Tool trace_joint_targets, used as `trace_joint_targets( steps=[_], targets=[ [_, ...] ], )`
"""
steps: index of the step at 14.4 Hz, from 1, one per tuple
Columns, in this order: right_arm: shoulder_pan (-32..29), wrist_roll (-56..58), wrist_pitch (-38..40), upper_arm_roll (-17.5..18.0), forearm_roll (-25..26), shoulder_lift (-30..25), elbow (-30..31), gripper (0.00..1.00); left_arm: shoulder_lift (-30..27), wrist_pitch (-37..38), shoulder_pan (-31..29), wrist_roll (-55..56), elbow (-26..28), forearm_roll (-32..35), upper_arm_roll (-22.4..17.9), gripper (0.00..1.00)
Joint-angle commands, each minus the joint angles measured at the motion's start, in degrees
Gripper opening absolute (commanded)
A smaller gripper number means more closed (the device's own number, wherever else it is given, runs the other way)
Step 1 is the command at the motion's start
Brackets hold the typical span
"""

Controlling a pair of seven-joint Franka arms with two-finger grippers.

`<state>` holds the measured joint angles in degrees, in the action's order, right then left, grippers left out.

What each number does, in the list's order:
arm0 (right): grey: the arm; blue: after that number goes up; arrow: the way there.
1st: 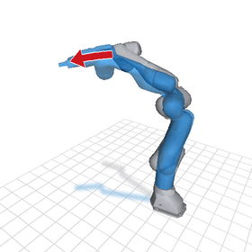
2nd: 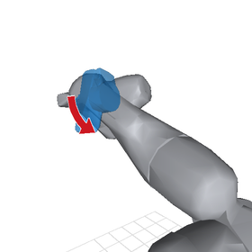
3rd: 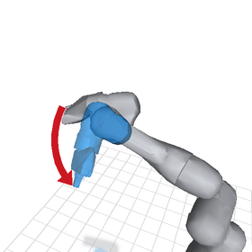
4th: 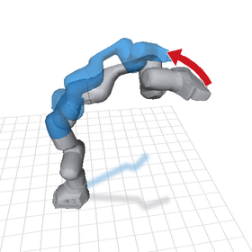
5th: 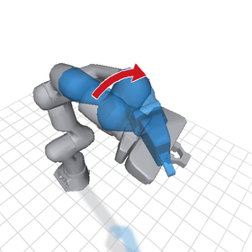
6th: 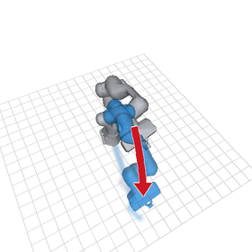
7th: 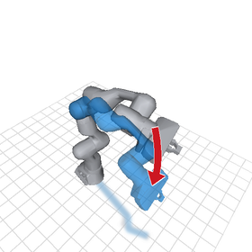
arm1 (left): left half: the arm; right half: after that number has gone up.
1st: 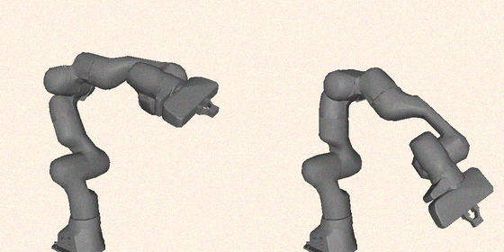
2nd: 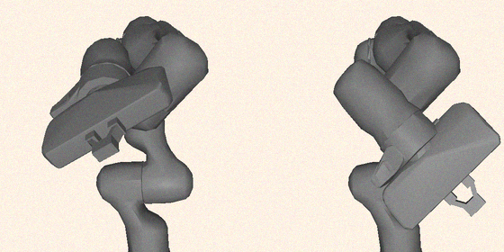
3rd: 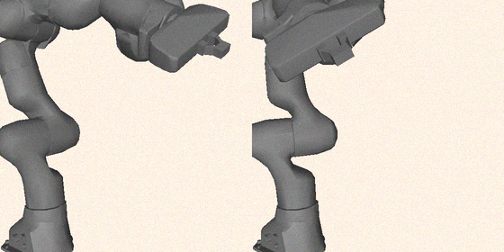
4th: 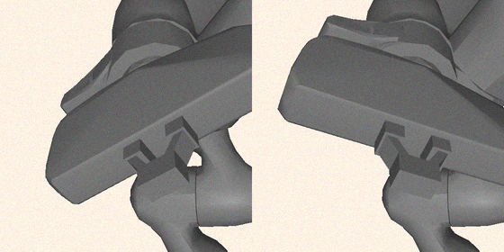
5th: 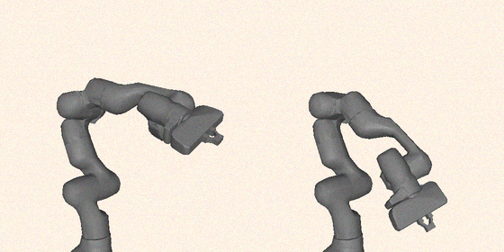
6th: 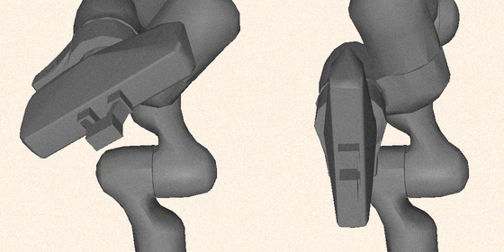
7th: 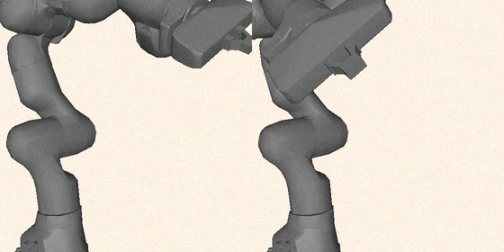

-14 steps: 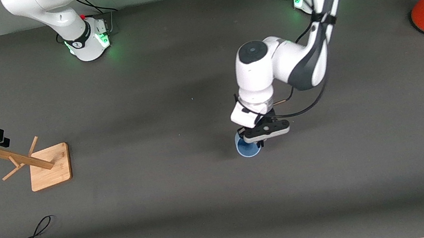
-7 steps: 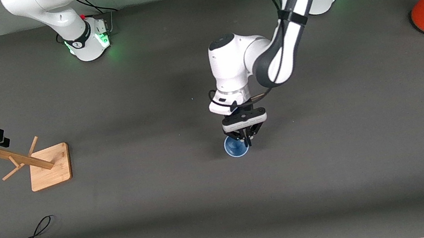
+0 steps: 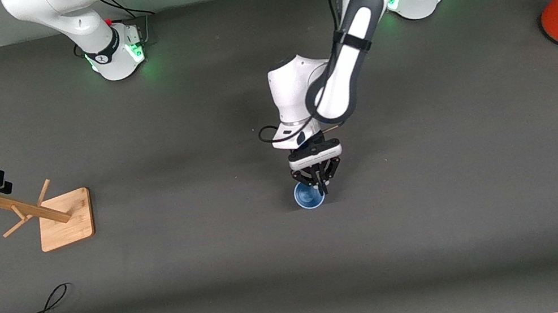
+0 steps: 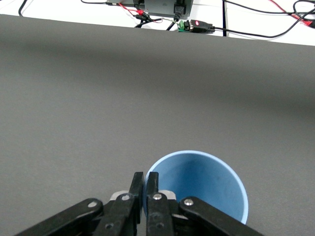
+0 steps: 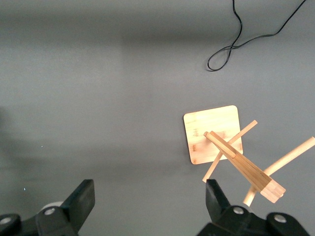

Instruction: Rotate and upright cup with both arms

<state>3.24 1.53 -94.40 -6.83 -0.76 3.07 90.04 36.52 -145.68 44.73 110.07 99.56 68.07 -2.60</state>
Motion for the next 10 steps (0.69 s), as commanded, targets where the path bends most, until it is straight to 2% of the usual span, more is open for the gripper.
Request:
trace_joint_targets(
  steps=[1, 2, 3, 4, 5, 8, 10],
  targets=[
    [0.54, 0.49, -0.25, -0.46, 0.14, -0.7, 0.31, 1.0, 0.31, 0.84, 1.15, 4.01, 0.1, 2.76, -0.74, 0.0],
    [0.54, 0.49, -0.25, -0.55, 0.14, -0.7, 0.14, 1.0, 0.22, 0.66, 0.89, 3.75, 0.1, 2.76, -0.65, 0.15],
    [0.54, 0.49, -0.25, -0.55, 0.14, -0.7, 0.14, 1.0, 0.13, 0.57, 0.62, 3.31, 0.02, 2.76, -0.65, 0.46],
    [0.54, 0.58, -0.25, -0.55, 0.14, -0.61, 0.14, 1.0, -0.22, 0.49, 0.53, 2.87, -0.07, 2.76, -0.74, 0.93],
    [0.54, 0.58, -0.17, -0.55, 0.23, -0.61, 0.31, 1.0, -0.91, 0.23, 0.36, 0.52, -0.42, 2.07, -0.74, 1.0],
    [0.54, 0.58, -0.17, -0.46, 0.23, -0.61, 0.31, 1.0, -3.11, 0.22, -1.22, -9.31, -0.77, -4.94, -0.65, 1.0],
    [0.54, 0.58, -0.25, -0.46, 0.14, -0.61, 0.31, 1.0, -4.87, 0.66, -2.8, -19.84, -1.73, -13.1, -0.56, 1.0]
  ],
)
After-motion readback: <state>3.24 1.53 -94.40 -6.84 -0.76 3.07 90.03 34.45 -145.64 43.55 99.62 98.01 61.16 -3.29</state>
